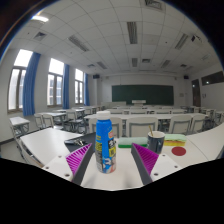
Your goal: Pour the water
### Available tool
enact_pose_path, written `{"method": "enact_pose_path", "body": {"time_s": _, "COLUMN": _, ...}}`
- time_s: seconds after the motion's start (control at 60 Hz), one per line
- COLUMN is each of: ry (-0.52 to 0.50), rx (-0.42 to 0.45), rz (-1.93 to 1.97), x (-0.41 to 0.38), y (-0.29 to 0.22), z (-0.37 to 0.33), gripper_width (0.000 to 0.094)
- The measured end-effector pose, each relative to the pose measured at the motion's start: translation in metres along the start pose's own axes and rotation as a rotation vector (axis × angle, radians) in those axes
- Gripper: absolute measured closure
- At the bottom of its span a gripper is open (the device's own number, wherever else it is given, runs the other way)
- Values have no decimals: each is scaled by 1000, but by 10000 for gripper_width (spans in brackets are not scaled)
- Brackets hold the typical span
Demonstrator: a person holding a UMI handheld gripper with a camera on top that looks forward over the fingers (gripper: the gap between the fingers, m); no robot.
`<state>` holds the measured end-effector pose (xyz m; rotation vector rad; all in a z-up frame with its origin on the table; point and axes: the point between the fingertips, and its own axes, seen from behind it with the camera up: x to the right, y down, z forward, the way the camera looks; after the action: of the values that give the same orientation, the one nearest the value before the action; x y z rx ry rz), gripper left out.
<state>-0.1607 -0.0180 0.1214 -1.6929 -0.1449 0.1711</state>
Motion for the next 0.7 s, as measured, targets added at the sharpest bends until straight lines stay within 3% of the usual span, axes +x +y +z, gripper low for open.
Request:
{"method": "enact_pose_path", "body": {"time_s": 0.25, "ry": 39, "rx": -69, "rz": -56, "x": -29, "y": 22, "z": 103, "gripper_width": 130}}
{"method": "enact_pose_path", "body": {"time_s": 0.317, "ry": 60, "rx": -71, "rz": -70, "x": -20, "y": 25, "z": 109, "gripper_width": 236}}
{"method": "enact_pose_path", "body": {"time_s": 0.333, "ry": 75, "rx": -66, "rz": -78, "x": -20, "y": 27, "z": 117, "gripper_width": 352}}
{"method": "enact_pose_path", "body": {"time_s": 0.367, "ry": 89, "rx": -50, "rz": -74, "x": -19, "y": 26, "z": 120, "gripper_width": 359}}
{"method": "enact_pose_path", "body": {"time_s": 0.5, "ry": 101, "rx": -44, "rz": -56, "x": -14, "y": 26, "z": 121, "gripper_width": 532}}
{"method": "enact_pose_path", "body": {"time_s": 0.7, "ry": 33, "rx": -42, "rz": 173, "x": -8, "y": 19, "z": 128, "gripper_width": 569}}
